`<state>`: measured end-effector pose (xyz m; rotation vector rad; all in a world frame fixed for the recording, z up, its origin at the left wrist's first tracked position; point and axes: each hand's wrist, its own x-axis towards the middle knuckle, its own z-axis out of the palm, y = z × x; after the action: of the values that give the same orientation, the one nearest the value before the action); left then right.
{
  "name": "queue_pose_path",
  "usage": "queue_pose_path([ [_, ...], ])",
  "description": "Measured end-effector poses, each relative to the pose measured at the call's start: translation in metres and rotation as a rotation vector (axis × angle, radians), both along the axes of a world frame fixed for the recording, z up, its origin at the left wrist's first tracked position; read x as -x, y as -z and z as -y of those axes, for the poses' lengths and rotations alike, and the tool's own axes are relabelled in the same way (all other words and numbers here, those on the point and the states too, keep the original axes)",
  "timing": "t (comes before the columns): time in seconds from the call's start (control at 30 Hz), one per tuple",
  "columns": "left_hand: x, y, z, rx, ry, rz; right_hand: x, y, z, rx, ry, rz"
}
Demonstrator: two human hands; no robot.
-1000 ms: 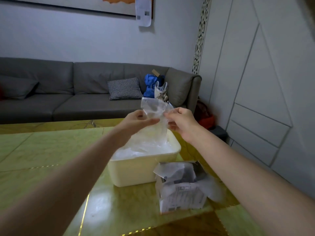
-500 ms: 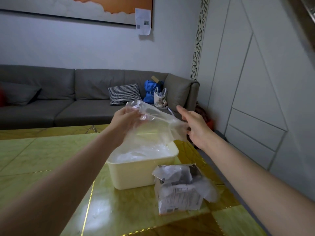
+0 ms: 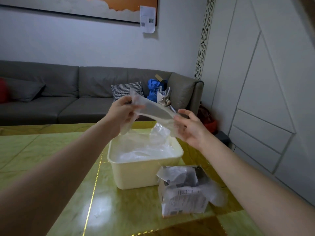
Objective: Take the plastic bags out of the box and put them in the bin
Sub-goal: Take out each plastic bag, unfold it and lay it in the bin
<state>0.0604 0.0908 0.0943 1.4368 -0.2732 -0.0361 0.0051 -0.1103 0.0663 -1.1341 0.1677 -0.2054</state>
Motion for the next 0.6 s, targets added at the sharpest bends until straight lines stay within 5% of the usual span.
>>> queue_pose_path([
  [0.1,-0.021,0.023,-0.019,-0.233,-0.118,-0.009,-0.015,0.011,-0.007,0.356,-0.092,-0.031],
  [0.23,-0.039,0.029,-0.042,-1.019,-0.331,0.091,-0.047,0.040,-0.019,0.871,0.015,-0.114],
  [0.33,-0.041,0.019,-0.034,-1.061,-0.433,0.334,-0.066,0.055,-0.023,1.158,0.011,-0.093],
  [0.4,-0.033,0.014,-0.014,-1.067,-0.131,0.445,-0.070,0.061,-0.023,1.272,-0.006,-0.079],
  [0.47,-0.027,0.026,0.010,-1.293,0.229,0.363,-0.071,0.065,-0.024,1.357,-0.016,-0.080],
  [0.6,-0.032,0.067,0.024,-1.702,0.428,0.211,-0.072,0.071,-0.021,1.554,-0.067,-0.146],
])
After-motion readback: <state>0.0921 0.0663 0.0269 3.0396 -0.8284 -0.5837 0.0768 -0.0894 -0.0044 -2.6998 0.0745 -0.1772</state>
